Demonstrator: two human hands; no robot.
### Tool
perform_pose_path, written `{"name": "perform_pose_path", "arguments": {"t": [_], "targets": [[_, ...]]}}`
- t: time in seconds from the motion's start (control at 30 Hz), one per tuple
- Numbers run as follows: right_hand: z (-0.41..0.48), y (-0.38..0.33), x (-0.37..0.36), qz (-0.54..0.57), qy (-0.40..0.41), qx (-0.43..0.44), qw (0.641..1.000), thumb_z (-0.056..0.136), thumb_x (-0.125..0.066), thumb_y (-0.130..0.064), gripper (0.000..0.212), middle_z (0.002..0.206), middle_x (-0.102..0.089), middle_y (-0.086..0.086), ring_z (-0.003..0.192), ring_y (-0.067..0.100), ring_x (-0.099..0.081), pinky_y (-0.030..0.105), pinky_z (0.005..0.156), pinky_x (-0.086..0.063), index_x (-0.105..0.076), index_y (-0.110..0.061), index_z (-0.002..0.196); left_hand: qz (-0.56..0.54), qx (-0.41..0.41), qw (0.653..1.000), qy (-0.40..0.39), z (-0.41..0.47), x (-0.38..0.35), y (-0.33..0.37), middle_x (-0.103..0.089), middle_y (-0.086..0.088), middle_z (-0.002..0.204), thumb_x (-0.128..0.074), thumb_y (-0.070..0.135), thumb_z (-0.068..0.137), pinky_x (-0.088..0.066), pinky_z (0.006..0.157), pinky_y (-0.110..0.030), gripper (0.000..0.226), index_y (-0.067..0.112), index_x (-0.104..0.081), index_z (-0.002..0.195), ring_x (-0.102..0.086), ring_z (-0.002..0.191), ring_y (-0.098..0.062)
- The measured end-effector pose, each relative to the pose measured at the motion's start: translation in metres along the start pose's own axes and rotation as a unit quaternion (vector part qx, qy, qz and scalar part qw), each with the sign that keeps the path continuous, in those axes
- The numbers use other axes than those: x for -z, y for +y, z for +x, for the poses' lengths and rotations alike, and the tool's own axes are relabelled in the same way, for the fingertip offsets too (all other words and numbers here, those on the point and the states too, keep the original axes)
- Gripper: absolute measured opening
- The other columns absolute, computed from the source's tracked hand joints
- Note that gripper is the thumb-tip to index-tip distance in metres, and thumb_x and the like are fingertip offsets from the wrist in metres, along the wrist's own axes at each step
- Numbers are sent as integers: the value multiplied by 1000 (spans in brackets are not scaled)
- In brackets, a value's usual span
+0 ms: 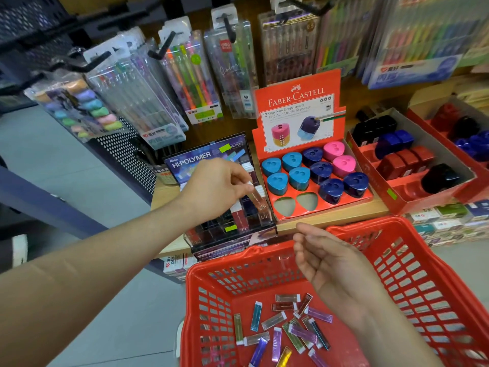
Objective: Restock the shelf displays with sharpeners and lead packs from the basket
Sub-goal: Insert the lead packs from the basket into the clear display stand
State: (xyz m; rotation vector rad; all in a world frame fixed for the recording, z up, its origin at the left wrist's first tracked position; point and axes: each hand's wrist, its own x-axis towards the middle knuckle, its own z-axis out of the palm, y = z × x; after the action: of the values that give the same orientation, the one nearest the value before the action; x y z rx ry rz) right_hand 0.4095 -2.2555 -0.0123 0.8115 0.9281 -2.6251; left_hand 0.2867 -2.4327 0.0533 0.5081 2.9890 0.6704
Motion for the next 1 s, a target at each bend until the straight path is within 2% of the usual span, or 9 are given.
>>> {"name": "perform_pose_path", "arguments": {"t": [0.13,0.23,0.37,0.5,0.63,0.73,0.8,0.9,1.0], "targets": [[-1,0,2,-45,1,14,999,91,-53,2,23,84,-72,12,67,15,-66,21,56,-55,-71,-3,104,35,-40,999,-5,-3,-9,2,-66,6,77,-70,28,86,-52,77,-27,17,15,-73,96,-63,75,-8],[-1,2,5,-110,15,33,993,91,-54,2,22,83,-72,11,66,14,-64,21,57,-53,-70,-4,103,97,-98,990,-1,-3,-17,5,-69,1,87,-68,30,87,-50,81,-31,19,15,-71,99,-63,83,-15],[-1,4,9,-202,30,49,978,93,-52,4,22,79,-72,10,66,15,-63,26,62,-49,-71,-6,100,161,-153,975,-12,-2,-25,9,-62,-1,91,-63,28,89,-47,73,-33,13,16,-61,89,-58,88,-20],[-1,1,17,-280,31,58,958,94,-51,4,23,75,-71,8,64,14,-62,25,58,-48,-71,-8,96,160,-139,977,-14,-1,-25,14,-52,6,85,-63,31,88,-43,69,-29,13,21,-55,86,-56,83,-16],[-4,-12,26,-391,20,80,917,94,-51,5,22,72,-69,7,60,13,-59,20,52,-45,-69,-8,93,96,-110,989,36,-6,1,28,-59,9,79,-56,31,92,-47,67,-29,12,21,-62,88,-56,74,-9],[-9,-30,37,-498,10,100,861,92,-53,5,21,72,-66,9,57,12,-57,17,49,-43,-68,-10,89,70,-104,990,63,-21,25,42,-65,7,76,-53,27,93,-52,69,-37,14,20,-65,93,-59,71,-11],[-11,-40,46,-582,5,118,805,90,-58,1,17,65,-64,4,53,10,-53,16,49,-41,-68,-13,89,63,-89,992,64,-38,32,51,-66,7,73,-54,26,91,-52,68,-36,13,21,-65,89,-61,70,-12],[-13,-49,65,-733,-7,119,670,88,-63,-11,9,62,-59,-10,58,9,-54,10,48,-35,-67,-19,89,80,-62,994,29,-71,16,58,-67,8,72,-54,26,88,-50,64,-25,12,24,-65,83,-62,70,-10],[-16,-50,89,-835,-14,65,546,86,-63,-17,17,74,-52,-15,76,9,-54,7,53,-34,-66,-21,103,65,-39,994,-72,-105,-31,53,-69,6,78,-52,23,85,-53,72,-32,15,23,-66,90,-64,76,-15]]}}
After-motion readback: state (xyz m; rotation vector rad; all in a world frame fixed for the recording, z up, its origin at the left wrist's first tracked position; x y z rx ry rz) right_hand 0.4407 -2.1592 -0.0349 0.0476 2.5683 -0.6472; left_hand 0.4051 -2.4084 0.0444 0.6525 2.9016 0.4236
